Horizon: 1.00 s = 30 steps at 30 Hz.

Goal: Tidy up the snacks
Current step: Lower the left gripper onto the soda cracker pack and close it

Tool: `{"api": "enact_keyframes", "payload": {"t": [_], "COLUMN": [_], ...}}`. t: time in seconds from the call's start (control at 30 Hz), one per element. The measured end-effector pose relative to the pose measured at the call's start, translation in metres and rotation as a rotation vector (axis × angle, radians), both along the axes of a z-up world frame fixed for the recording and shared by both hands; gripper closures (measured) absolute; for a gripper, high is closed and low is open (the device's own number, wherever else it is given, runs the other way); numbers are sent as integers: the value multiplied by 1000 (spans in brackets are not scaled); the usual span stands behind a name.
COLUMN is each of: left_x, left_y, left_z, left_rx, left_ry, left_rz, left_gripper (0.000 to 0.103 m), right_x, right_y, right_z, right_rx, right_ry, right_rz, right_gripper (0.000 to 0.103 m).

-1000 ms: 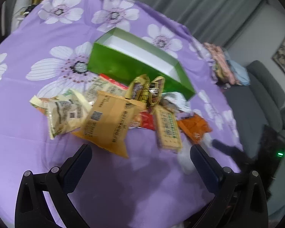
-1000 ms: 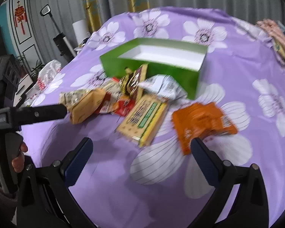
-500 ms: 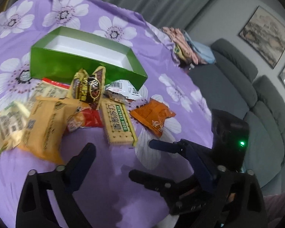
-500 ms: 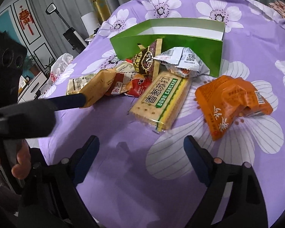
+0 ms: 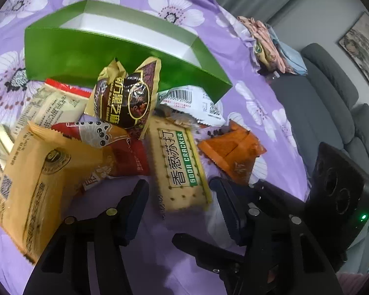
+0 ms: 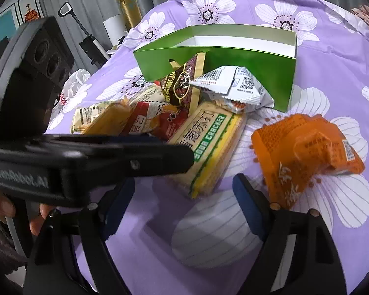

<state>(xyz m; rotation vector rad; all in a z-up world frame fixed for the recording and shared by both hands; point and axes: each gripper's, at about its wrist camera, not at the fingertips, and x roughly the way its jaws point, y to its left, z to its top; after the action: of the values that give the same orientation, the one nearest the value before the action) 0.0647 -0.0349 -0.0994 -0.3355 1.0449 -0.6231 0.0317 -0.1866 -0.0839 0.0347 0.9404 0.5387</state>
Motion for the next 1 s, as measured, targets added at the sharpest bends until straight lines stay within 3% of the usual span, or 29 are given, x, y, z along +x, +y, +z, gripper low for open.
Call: {"api": "enact_keyframes", "payload": {"t": [0.17, 0.37, 0.57, 0.93, 1.0], "left_x": [7, 8, 2, -26, -35], "left_y": [-2, -5, -12, 4, 3], "left_z": [-6, -7, 1, 33, 42], "left_rx": [-14, 32, 72, 60, 50], "left_ry": [31, 24, -5, -63, -81], "left_rz": [-15, -10, -6, 42, 34], "left_gripper": [56, 62, 62, 63, 71], "right_x": [9, 7, -6, -36, -41], "right_y": [3, 0, 1, 9, 15], "right_z": [-1, -2, 5, 38, 44], "right_rx": [-23, -38, -30, 42, 40], "right_ry": [-7, -32, -74, -151, -169], "right_rz": [18, 23, 20, 67, 82], "right_gripper": [32, 44, 48, 56, 60]}}
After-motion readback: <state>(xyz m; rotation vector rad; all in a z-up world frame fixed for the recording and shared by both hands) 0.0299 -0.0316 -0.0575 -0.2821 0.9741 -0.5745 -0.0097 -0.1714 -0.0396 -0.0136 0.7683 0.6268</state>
